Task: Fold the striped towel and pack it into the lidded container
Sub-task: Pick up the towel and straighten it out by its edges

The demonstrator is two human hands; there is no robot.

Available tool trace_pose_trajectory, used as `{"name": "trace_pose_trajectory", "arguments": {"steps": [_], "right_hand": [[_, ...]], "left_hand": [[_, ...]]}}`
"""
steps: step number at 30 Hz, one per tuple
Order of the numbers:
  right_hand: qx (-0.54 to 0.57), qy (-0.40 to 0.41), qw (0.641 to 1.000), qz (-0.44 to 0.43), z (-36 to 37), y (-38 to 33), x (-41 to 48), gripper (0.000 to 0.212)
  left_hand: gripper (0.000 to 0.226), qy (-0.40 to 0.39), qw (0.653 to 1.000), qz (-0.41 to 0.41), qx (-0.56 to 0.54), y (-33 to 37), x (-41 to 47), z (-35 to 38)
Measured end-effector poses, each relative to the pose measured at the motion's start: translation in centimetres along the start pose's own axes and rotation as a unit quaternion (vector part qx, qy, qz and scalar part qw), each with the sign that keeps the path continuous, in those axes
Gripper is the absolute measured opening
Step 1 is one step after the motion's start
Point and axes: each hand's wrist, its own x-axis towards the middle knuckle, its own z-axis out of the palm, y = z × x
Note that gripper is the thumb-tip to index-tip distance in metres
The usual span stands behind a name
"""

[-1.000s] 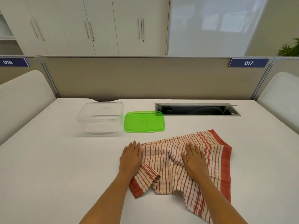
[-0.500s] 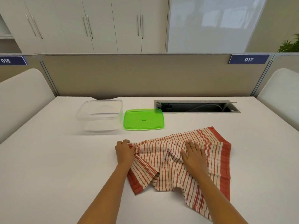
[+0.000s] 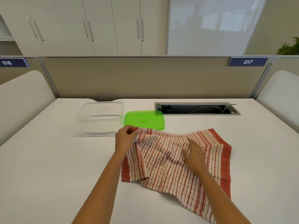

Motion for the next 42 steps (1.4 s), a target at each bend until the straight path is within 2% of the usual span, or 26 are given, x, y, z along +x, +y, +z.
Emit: {"name": "trace_pose_trajectory", "arguments": {"steps": [4,7,10,13,18,25,30,35,38,40,42], "right_hand": [[0.118,0.046,0.988,-0.083,-2.4,-5.3,1.3,0.056],[0.170,0.008,0.970,-0.172,-4.8,-10.1,2.2,0.058],[0.193,-0.018,0.953,-0.232,-7.0,-13.2,2.5,0.044],[0.193,0.001,0.947,-0.258,-8.7,-14.1,2.5,0.026],[0.183,0.023,0.957,-0.223,-10.6,-12.1,2.9,0.012],[0.165,0.044,0.971,-0.166,-14.2,-7.3,3.7,0.013],[0.171,0.105,0.971,-0.131,-17.2,-5.0,3.7,0.014],[0.186,0.138,0.966,-0.112,-19.3,-3.8,3.1,0.014],[0.288,0.153,0.940,-0.101,-20.3,-4.0,2.5,0.022],[0.419,0.146,0.890,-0.108,-21.0,-4.1,2.1,0.025],[0.519,0.137,0.839,-0.085,-21.2,-4.0,2.2,0.024]], "left_hand": [[0.013,-0.033,0.992,0.115,0.042,4.7,-0.3,-0.9],[0.013,-0.043,0.981,0.181,0.048,7.8,-0.9,-1.4],[0.013,-0.047,0.971,0.233,-0.001,10.2,-1.6,-2.0],[0.013,-0.004,0.966,0.252,-0.047,11.6,-1.8,-3.0],[0.011,0.095,0.966,0.206,-0.128,12.3,-0.8,-6.0],[0.010,0.187,0.957,0.141,-0.169,10.8,0.7,-9.9],[0.031,0.217,0.955,0.089,-0.183,9.2,1.9,-12.3],[0.032,0.200,0.950,0.078,-0.226,8.4,1.8,-13.6],[0.016,0.141,0.941,0.039,-0.306,7.9,1.8,-14.6],[0.011,0.083,0.920,0.013,-0.383,7.5,2.2,-15.3],[0.013,0.047,0.913,-0.015,-0.406,7.1,2.7,-15.3]]}}
